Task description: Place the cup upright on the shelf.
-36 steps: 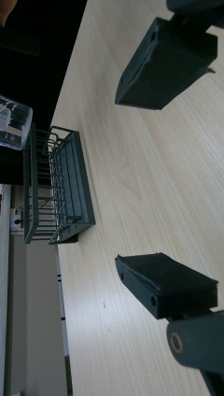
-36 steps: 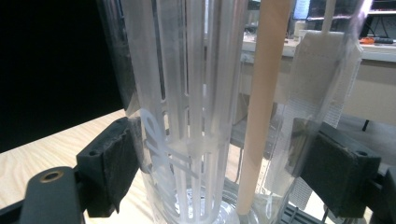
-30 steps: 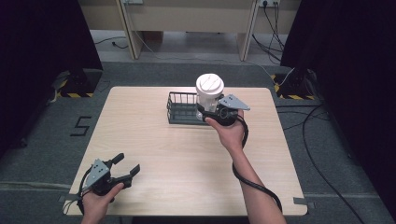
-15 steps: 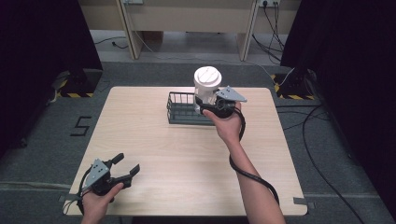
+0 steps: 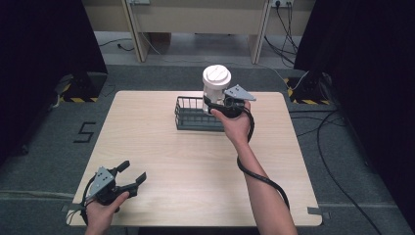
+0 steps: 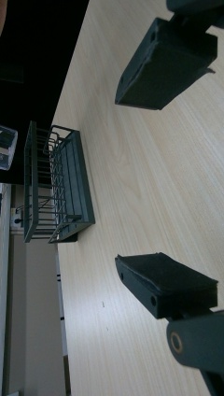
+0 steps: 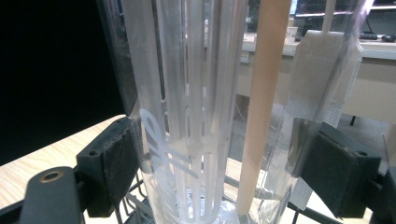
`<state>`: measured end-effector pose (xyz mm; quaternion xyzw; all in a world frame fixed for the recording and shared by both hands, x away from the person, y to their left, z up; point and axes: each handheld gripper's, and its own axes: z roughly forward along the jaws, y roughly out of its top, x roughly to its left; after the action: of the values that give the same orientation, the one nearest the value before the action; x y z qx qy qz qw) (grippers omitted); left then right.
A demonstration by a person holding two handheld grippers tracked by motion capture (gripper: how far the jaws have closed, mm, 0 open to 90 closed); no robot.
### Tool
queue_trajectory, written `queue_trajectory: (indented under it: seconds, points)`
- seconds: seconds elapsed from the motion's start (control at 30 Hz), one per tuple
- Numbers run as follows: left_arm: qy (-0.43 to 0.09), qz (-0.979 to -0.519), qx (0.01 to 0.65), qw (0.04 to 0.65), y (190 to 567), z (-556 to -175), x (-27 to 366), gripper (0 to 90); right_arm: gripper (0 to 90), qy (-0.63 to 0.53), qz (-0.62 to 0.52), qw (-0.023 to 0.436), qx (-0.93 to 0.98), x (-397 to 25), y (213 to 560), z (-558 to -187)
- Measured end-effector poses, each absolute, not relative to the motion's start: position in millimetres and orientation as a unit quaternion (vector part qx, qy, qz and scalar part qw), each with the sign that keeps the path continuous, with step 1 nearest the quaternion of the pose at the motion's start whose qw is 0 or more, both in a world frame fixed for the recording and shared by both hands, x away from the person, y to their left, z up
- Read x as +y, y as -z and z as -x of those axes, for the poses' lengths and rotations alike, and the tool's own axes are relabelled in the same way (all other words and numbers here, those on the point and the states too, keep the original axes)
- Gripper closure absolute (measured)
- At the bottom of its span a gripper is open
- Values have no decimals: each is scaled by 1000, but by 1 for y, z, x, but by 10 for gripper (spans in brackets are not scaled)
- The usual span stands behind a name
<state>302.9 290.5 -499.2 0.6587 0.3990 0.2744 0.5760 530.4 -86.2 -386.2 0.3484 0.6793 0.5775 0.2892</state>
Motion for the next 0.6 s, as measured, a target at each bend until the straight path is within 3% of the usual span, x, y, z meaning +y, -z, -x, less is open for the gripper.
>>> queue_trajectory:
  seconds: [0.6]
  points:
    - [-274,-658,400,577,499,-304,291,179,185,-565,-366,286,682,-80,390,-552]
